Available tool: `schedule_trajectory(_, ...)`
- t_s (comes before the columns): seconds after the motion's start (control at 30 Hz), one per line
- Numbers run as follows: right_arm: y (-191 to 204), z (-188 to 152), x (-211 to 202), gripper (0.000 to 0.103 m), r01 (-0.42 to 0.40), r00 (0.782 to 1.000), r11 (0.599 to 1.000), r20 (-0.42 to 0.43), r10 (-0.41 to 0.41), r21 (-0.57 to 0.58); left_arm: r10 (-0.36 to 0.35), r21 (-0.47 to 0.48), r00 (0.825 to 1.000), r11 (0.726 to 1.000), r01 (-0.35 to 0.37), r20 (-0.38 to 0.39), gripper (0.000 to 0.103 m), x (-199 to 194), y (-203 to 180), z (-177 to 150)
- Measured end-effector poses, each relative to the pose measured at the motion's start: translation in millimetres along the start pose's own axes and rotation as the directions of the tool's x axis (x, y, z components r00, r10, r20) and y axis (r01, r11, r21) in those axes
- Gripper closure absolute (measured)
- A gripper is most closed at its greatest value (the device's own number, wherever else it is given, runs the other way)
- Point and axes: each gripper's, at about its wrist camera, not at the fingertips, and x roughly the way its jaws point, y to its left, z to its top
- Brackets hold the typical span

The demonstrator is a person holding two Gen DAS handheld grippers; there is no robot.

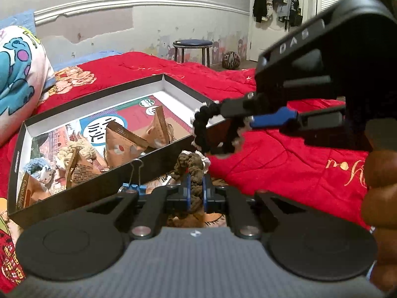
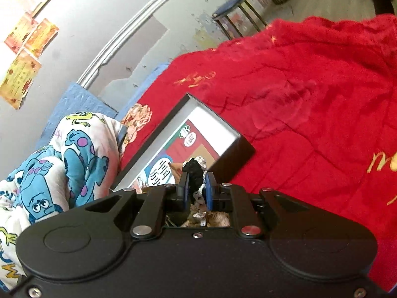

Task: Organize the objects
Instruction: 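Grasp the black lace-trimmed scrunchie with the right gripper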

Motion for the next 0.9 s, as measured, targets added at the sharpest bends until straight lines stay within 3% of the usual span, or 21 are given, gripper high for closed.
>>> schedule_trajectory(0.2,11.8,4.2,-12.7,0.089,-0.056,0.998,0.997,0.034,0.058,-0.045,-0.016,-0.034,0.999,0.999,0.017,0.029,0.092,-9.7,3.3,7.3)
schedule_trajectory(0.33,12.2,2.9,-12.8,0.089,-0.047,0.998,0.996,0.043,0.050,-0.071,-0.022,-0.063,0.999,0.998,0.024,0.036,0.092,-8.6,6.0,9.3)
schedule_trajectory(0.53,2.0,3.7,-8.9,0.089,0.004,0.999,0.999,0.045,-0.003,-0.033,-0.012,-0.088,1.000,0.996,0.010,-0.023,0.092,6.9,6.7,-2.3)
schedule_trajectory(0.9,9.4,0.9,-11.3,0.089,-0.016,0.998,0.997,0.065,0.021,-0.072,-0.032,-0.098,0.999,0.995,0.031,-0.006,0.092,3.1,5.0,0.4)
